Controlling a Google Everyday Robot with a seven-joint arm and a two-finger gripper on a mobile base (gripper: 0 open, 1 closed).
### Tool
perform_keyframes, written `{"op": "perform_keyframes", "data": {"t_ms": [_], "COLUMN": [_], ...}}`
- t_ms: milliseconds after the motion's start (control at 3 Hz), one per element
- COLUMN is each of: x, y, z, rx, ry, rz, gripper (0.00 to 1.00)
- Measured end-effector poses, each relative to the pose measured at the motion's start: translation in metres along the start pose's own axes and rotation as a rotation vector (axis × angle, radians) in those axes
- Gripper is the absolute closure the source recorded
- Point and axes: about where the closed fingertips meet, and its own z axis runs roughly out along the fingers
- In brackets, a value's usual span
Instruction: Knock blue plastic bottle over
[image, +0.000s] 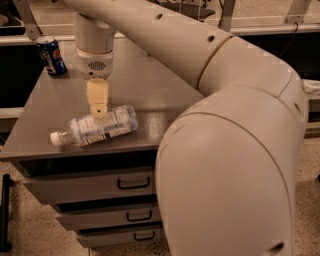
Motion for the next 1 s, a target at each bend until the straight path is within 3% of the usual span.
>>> {"op": "perform_keyframes", "data": {"t_ms": [667, 1000], "x": [0.014, 0.027], "y": [0.004, 0.005], "z": [-0.010, -0.027], "rx": [0.022, 0.050], "ry": [-0.030, -0.075], "rz": [0.033, 0.060], "gripper": [0.00, 0.00]}}
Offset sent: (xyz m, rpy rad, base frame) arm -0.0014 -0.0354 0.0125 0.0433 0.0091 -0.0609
